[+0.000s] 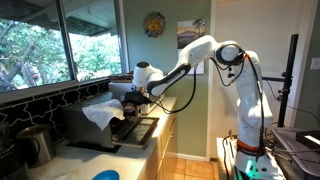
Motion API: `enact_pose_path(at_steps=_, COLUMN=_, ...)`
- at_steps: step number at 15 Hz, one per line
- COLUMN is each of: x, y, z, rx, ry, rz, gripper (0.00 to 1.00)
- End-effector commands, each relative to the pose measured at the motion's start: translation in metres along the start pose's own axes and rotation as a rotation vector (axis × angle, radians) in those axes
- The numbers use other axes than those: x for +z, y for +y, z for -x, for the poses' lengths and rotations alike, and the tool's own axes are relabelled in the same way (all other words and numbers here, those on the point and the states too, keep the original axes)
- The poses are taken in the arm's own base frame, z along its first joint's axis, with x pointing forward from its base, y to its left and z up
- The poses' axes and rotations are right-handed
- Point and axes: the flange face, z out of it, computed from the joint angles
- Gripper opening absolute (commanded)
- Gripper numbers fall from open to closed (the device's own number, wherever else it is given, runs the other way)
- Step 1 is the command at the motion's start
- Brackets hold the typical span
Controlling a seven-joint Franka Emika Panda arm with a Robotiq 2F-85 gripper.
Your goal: Put the purple bowl in the oven
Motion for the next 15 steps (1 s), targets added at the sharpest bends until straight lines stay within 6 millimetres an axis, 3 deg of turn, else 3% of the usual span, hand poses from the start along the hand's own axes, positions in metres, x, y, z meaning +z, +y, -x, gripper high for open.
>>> enact_pose_path(at_steps=1, x=0.002, y=-0.007, z=0.007, rx=0.010, ry=0.026, rz=-0.049, gripper=0.01)
enact_pose_path(at_steps=5, x=0.004, y=-0.011, z=0.011, rx=0.009, ry=0.019, rz=-0.102, gripper=0.01)
enact_pose_path(at_steps=6, x=0.005, y=-0.012, z=0.011, rx=0.008, ry=0.017, rz=-0.107, gripper=0.29)
enact_pose_path(at_steps=8, x=0.005, y=-0.011, z=0.012, rx=0.007, ry=0.012, rz=-0.114, gripper=0.35)
enact_pose_path(at_steps=12, x=-0.003, y=-0.001, z=0.009, rx=0.007, ry=0.024, rz=-0.103, gripper=0.63)
enact_pose_path(at_steps=15, x=-0.022, y=0.009, z=0.015, rx=-0.040, ry=0.027, rz=-0.131, gripper=0.84)
